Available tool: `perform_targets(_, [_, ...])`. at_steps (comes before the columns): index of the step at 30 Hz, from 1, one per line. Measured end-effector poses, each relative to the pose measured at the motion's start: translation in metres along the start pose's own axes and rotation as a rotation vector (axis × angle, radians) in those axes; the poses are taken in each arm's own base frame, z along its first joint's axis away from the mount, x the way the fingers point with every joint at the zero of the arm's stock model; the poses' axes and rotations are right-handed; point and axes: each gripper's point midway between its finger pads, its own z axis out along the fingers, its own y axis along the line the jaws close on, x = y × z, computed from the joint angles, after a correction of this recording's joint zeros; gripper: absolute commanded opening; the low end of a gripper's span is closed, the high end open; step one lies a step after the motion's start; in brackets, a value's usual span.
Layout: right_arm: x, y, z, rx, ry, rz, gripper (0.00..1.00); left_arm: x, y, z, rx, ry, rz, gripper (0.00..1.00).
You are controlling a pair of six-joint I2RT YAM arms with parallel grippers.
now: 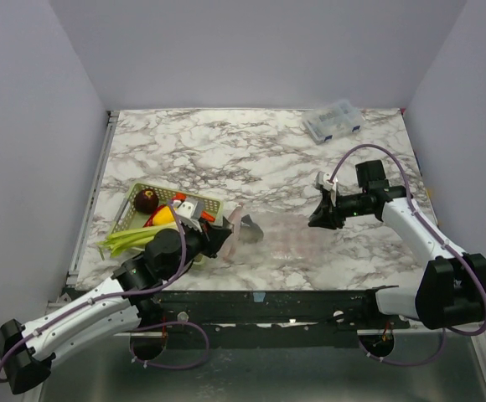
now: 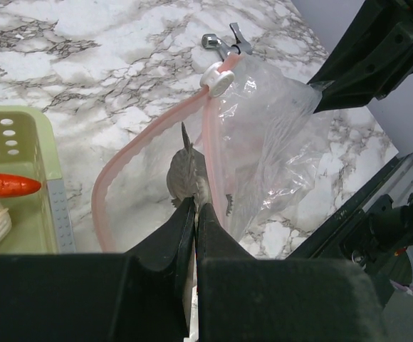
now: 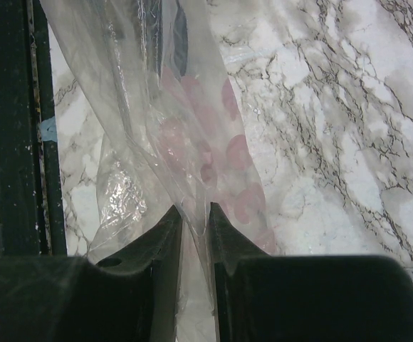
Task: Open the zip-top bag and remove the fake food
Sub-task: Pick up the fake fish from the zipper food storage bag.
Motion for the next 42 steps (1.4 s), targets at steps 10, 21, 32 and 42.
perform_targets(10, [0.0, 0.0, 0.0, 0.001, 0.001, 0.004, 0.22, -0.023, -0.005, -0.022, -0.017, 0.0, 0.01, 0.0])
perform_targets(21, [0.0, -0.002, -0.001, 0.009, 0.0, 0.018, 0.21, -0.043, -0.001, -0.044, -0.078, 0.02, 0.058, 0.0])
perform_targets(32, [0.001, -0.003, -0.002, 0.017, 0.002, 0.024, 0.21, -0.056, 0.009, -0.06, -0.139, 0.002, 0.086, 0.0])
perform_targets(42, [0.001, -0.003, -0.002, 0.018, 0.002, 0.023, 0.21, -0.074, 0.021, -0.072, -0.216, -0.033, 0.134, 0.0])
